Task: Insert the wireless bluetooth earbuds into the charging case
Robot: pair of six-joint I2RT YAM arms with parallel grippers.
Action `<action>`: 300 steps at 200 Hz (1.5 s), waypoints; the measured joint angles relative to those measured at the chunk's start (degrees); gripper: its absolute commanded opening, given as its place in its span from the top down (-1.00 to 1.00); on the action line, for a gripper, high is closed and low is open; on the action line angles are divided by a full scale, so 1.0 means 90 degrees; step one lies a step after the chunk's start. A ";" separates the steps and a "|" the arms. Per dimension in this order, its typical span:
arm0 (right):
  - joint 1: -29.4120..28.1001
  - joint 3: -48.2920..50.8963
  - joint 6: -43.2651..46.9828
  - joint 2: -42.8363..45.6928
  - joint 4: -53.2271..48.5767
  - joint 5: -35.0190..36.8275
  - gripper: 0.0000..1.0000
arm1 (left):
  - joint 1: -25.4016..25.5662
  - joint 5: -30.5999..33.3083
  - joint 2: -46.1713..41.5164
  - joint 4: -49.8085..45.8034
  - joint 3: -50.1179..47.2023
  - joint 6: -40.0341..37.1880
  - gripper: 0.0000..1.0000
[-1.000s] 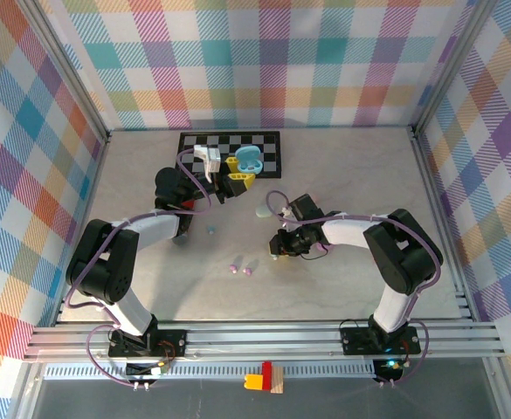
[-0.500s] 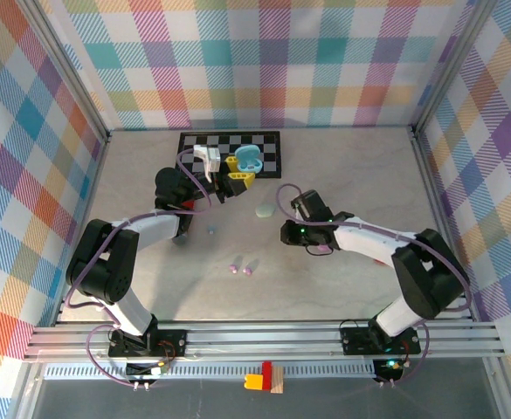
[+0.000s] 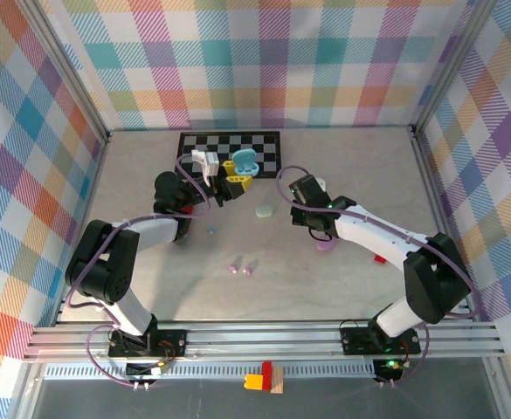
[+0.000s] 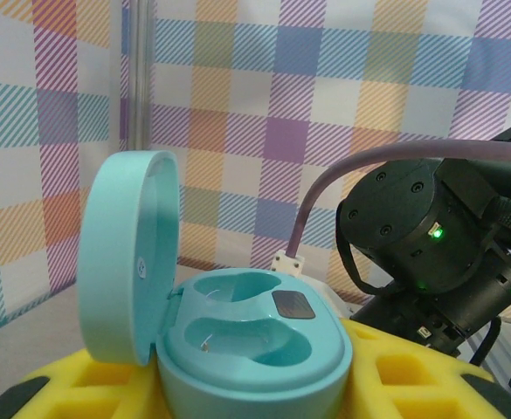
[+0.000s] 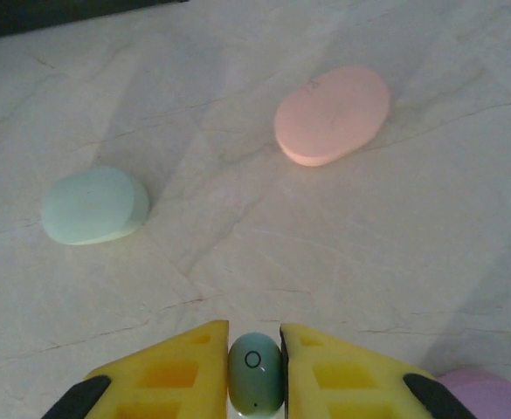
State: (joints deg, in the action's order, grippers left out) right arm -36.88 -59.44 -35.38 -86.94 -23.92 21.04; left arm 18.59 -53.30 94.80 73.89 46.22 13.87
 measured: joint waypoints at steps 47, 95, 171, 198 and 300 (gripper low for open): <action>0.0000 0.0090 0.0070 0.0287 0.0085 -0.0155 0.59 | 0.0000 -0.0005 0.0005 0.0000 -0.0002 0.0002 0.23; 0.0000 0.0228 0.0566 0.1243 0.0809 -0.1311 0.59 | 0.0000 -0.0080 0.0005 -0.0022 -0.0233 -0.0046 0.23; 0.0000 -0.0629 0.1593 0.1547 0.1360 -0.3172 0.58 | 0.0000 -0.0508 0.0005 -0.0022 -0.0289 0.0015 0.23; 0.0000 -0.1008 0.1792 0.1496 0.1508 -0.3619 0.57 | 0.0000 -0.0629 0.0005 -0.0022 -0.0289 0.0087 0.23; 0.0000 -0.1630 0.2047 0.0559 0.1654 -0.4286 0.56 | 0.0000 -0.0818 -0.0019 -0.0022 -0.0289 0.0223 0.23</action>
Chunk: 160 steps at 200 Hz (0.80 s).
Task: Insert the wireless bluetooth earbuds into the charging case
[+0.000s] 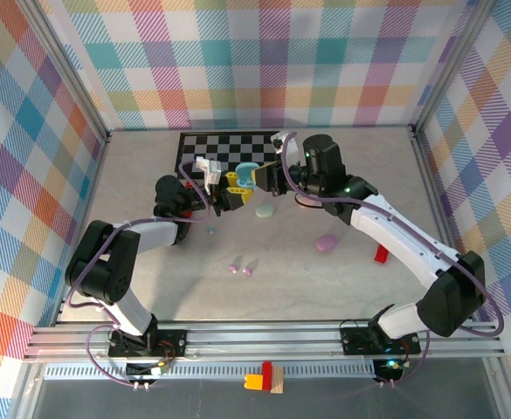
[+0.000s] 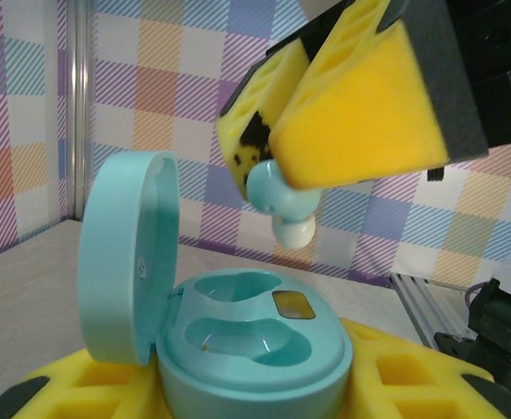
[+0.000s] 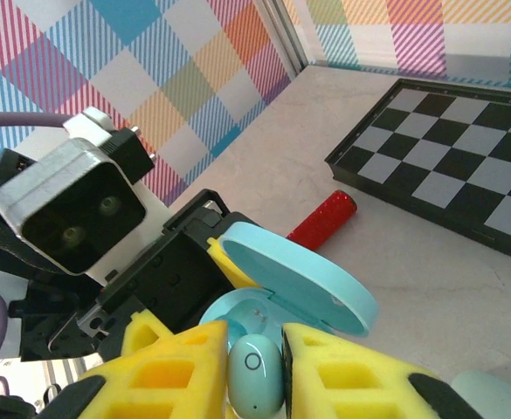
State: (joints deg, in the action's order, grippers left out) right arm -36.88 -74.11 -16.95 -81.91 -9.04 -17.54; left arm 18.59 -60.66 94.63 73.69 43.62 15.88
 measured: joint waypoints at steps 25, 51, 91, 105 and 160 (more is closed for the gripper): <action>0.0000 -0.0007 0.0049 -0.0126 0.0000 -0.0012 0.56 | 0.0000 -0.0032 0.0000 0.0002 0.0002 0.0000 0.23; 0.0000 -0.0007 0.0129 -0.0221 0.0002 -0.0012 0.56 | 0.0000 -0.0046 -0.0032 0.0000 0.0002 0.0000 0.23; 0.0000 -0.0007 0.0155 -0.0294 0.0046 -0.0015 0.52 | 0.0000 -0.0029 -0.0049 -0.0005 0.0002 0.0022 0.23; 0.0000 -0.0007 0.0170 -0.0294 0.0049 -0.0017 0.33 | 0.0000 -0.0019 -0.0049 -0.0005 0.0002 0.0027 0.23; -0.0034 0.0197 0.0138 0.0000 0.0163 0.0058 -0.22 | -0.0044 0.0029 -0.0049 0.0000 0.0002 0.0044 0.24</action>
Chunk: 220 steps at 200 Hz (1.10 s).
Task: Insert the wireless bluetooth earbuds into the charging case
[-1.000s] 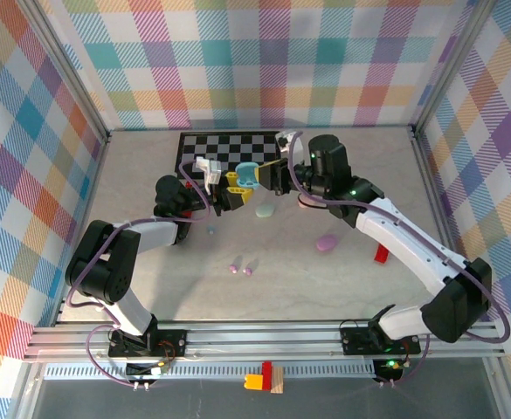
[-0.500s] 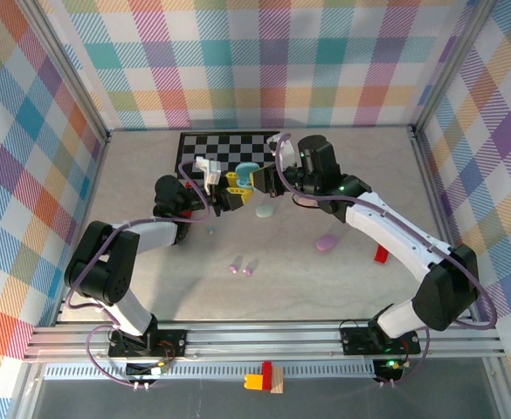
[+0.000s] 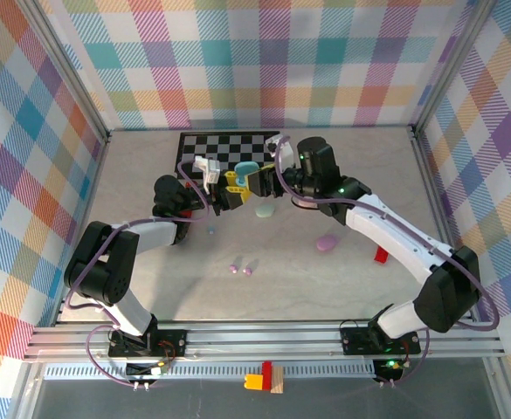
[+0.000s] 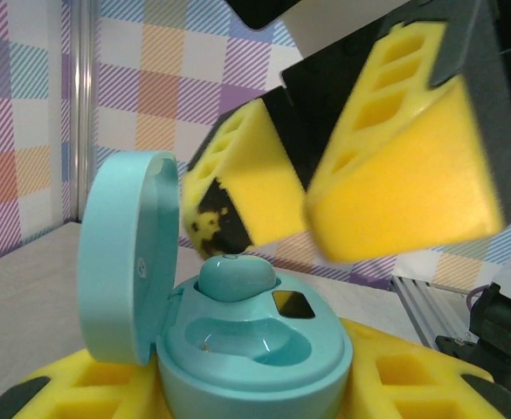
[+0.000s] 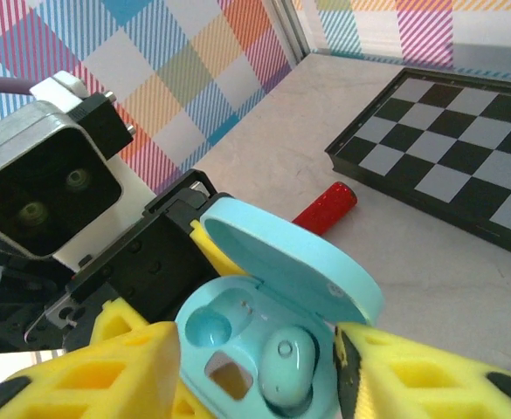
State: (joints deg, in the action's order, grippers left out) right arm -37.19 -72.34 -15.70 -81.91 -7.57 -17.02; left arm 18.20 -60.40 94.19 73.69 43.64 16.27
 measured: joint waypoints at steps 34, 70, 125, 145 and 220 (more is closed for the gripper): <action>0.0019 0.0882 -0.0107 0.0874 0.0352 0.0104 -0.33 | -0.0180 0.0187 0.0002 0.0000 0.0039 -0.0029 0.24; 0.0119 0.1999 -0.0605 0.1496 0.0857 0.0272 -0.34 | -0.0512 0.0590 0.0131 0.0000 0.0284 -0.0073 0.24; 0.0100 0.2480 -0.1627 -0.0289 0.1610 -0.0136 -0.38 | -0.0704 0.0940 0.0219 0.0007 0.0811 -0.0041 0.24; -0.0027 0.2181 -0.1690 -0.1231 0.1644 -0.0342 -0.38 | -0.0712 0.1013 0.0192 0.0007 0.0869 0.0002 0.24; -0.0804 -0.0163 -0.1336 -0.3908 0.1520 -0.0848 -0.38 | -0.0748 0.1175 -0.0393 0.0005 0.0865 0.0100 0.24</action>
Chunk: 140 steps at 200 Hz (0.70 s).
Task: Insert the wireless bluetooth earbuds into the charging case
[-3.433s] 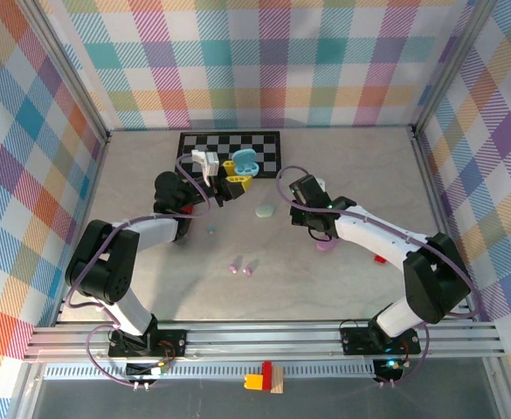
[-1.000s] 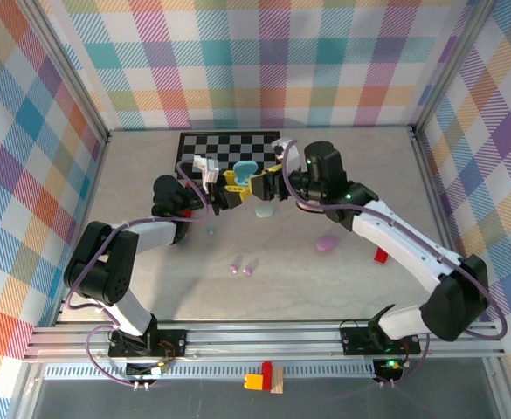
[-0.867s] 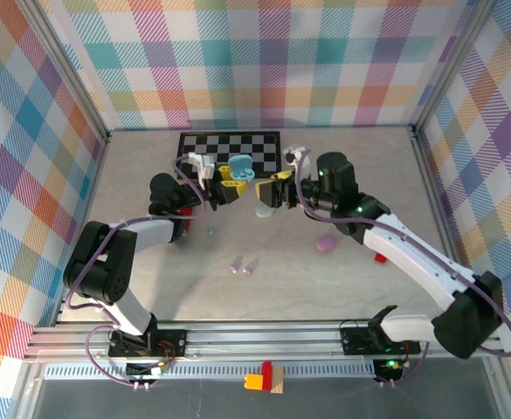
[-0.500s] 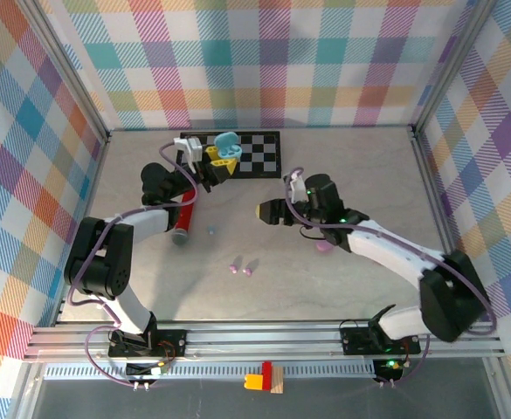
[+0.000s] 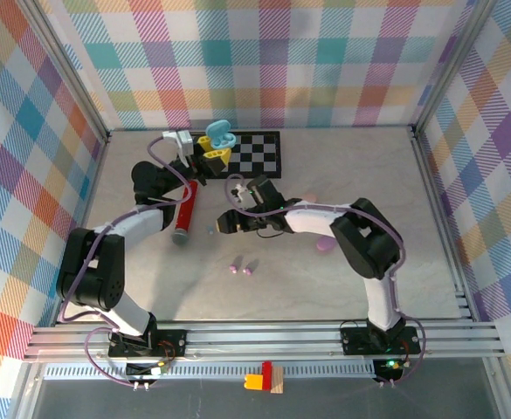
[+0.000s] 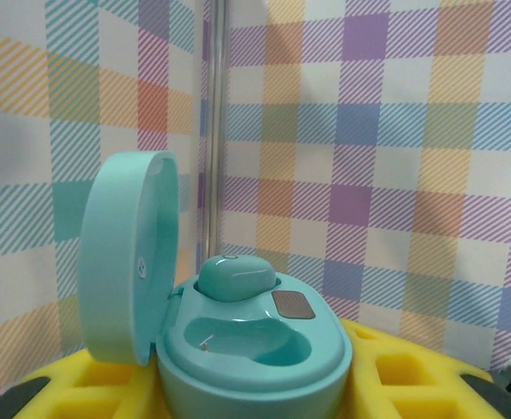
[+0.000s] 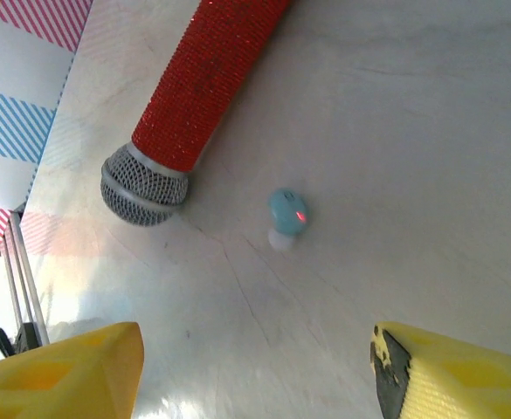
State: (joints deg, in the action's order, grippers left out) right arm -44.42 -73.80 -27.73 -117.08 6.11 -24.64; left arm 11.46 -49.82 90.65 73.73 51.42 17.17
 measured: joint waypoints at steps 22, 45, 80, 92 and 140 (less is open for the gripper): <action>-0.0129 -0.0617 0.0177 -0.0573 -0.0214 -0.0073 -0.39 | -0.0027 0.0000 -0.0017 -0.0007 -0.0010 0.0019 0.24; -0.0197 -0.1129 0.0384 -0.0964 -0.0517 -0.0087 -0.39 | -0.0046 -0.0005 -0.0017 -0.0007 -0.0034 0.0029 0.24; -0.0228 -0.1666 0.0716 -0.1192 -0.0950 -0.0041 -0.39 | -0.0046 -0.0005 -0.0022 -0.0007 -0.0044 0.0051 0.24; -0.0228 -0.1841 0.0835 -0.1265 -0.1083 -0.0015 -0.38 | -0.0046 -0.0005 -0.0022 -0.0007 -0.0046 0.0051 0.24; -0.0236 -0.2676 0.1188 -0.1792 -0.1705 -0.0056 -0.27 | -0.0046 -0.0019 -0.0044 -0.0005 -0.0126 0.0049 0.24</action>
State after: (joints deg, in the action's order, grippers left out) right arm -46.54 -97.89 -17.04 -133.21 -9.23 -25.15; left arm 11.05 -50.00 90.26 73.69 50.28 17.61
